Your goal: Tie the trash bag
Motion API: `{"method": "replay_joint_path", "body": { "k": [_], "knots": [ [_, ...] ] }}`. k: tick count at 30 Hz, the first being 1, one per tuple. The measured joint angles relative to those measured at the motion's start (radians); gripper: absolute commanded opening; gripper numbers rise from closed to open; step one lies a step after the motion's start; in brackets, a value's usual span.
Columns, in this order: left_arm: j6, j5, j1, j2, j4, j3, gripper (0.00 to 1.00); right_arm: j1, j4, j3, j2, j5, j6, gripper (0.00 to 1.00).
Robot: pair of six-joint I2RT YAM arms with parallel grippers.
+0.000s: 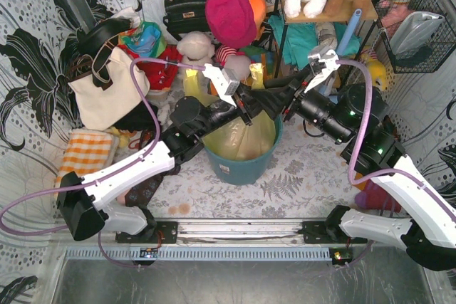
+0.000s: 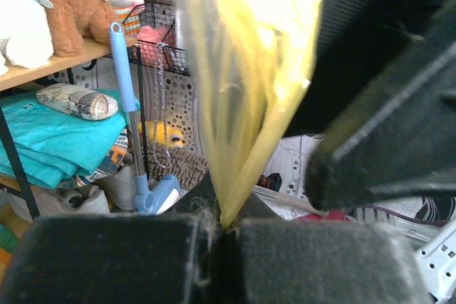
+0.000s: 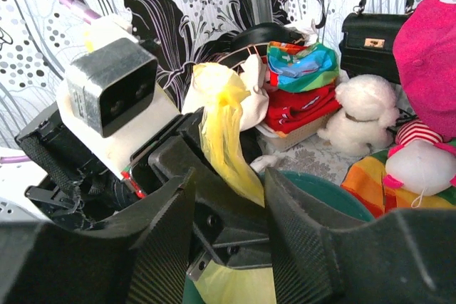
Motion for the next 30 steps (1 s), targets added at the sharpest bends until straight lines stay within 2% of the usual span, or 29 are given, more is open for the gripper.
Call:
{"method": "replay_joint_path", "body": {
  "k": [6, 10, 14, 16, 18, 19, 21, 25, 30],
  "knots": [
    [-0.003, 0.039, 0.0, -0.008, 0.024, -0.016, 0.0, 0.0, 0.016, -0.002, 0.001, 0.027, -0.011, 0.52],
    [-0.006, 0.056, 0.0, -0.007, 0.037, -0.017, 0.0, 0.0, 0.02, -0.006, 0.005, 0.031, -0.027, 0.51],
    [-0.009, 0.067, 0.0, -0.007, 0.042, -0.017, 0.0, 0.0, 0.029, -0.024, 0.008, 0.03, -0.039, 0.38],
    [-0.011, 0.069, 0.001, -0.008, 0.04, -0.017, 0.03, 0.0, 0.042, -0.035, 0.01, 0.034, -0.045, 0.23],
    [-0.011, 0.069, 0.004, -0.007, 0.039, -0.018, 0.18, 0.0, 0.042, -0.037, 0.012, 0.034, -0.053, 0.06],
    [-0.011, 0.069, 0.004, -0.008, 0.041, -0.018, 0.32, 0.0, 0.042, -0.038, 0.013, 0.034, -0.055, 0.0],
    [-0.01, 0.07, 0.004, -0.01, 0.043, -0.019, 0.51, 0.0, 0.042, -0.039, 0.017, 0.034, -0.058, 0.0],
    [-0.01, 0.072, 0.004, -0.033, 0.042, -0.036, 0.68, 0.0, 0.042, -0.039, 0.018, 0.039, -0.06, 0.0],
    [-0.006, 0.077, 0.004, -0.084, 0.008, -0.039, 0.76, 0.0, 0.047, -0.039, 0.017, 0.043, -0.06, 0.0]
  ]
}}
